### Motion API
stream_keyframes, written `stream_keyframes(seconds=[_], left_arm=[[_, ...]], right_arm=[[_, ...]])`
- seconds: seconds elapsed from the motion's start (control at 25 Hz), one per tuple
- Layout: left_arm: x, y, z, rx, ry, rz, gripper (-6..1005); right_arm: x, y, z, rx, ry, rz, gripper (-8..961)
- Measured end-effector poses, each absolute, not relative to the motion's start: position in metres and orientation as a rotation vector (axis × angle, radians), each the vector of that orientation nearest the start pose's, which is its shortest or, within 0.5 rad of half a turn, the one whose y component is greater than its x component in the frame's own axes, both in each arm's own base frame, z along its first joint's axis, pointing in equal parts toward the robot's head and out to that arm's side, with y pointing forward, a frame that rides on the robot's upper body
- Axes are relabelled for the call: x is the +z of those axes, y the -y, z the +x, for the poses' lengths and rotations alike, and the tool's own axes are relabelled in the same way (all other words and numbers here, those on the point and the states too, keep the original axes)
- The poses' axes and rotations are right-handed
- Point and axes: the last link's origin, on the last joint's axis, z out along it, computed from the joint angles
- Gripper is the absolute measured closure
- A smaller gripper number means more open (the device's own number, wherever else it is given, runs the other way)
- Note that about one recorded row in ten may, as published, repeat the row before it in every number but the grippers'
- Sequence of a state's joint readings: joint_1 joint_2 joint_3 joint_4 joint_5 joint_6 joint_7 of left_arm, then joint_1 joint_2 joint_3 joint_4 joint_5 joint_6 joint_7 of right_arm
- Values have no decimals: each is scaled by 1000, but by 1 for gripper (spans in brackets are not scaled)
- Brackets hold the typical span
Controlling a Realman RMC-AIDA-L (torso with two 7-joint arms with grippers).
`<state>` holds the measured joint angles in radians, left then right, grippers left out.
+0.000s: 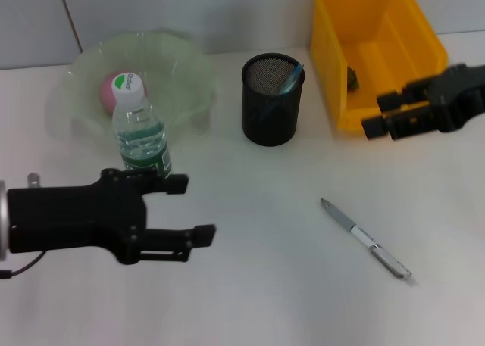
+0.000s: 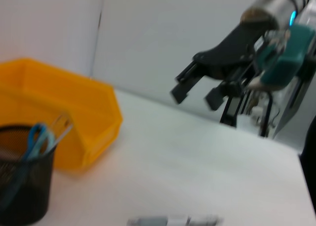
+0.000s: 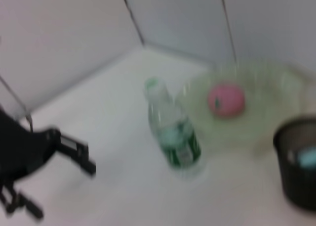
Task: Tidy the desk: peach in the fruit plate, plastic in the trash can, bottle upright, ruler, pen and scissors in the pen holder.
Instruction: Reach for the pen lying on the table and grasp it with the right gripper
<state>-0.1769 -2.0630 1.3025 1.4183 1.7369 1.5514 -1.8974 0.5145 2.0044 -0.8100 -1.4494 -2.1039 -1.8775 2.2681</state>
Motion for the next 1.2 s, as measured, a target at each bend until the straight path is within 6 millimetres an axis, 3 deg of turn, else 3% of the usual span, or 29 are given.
stream_keyframes(seconds=[0.04,0.08,0.2,0.36,0.6,0.88,1.2], left_arm=[[21,-275,-191,-578,569,-2899,196],[25,-275,-203,-529,582,-2889,196],[28,-275,-213,-501,574,-2873,196],[30,-277,-224,-503,555,-2858,197],[27,-281,-229,-524,548,-2868,198],[25,-283,-228,-538,525,-2874,199],[27,-283,-230,-535,508,-2867,200]], right_arm=[[115,-330,184,229,-947,-2747,287],[111,-334,183,123,-1035,-2751,287],[106,-340,183,24,-1106,-2739,287],[84,-349,182,-221,-1207,-2713,287],[65,-351,176,-386,-1216,-2675,286],[40,-356,173,-649,-1182,-2505,289],[19,-358,164,-713,-1158,-2448,292]])
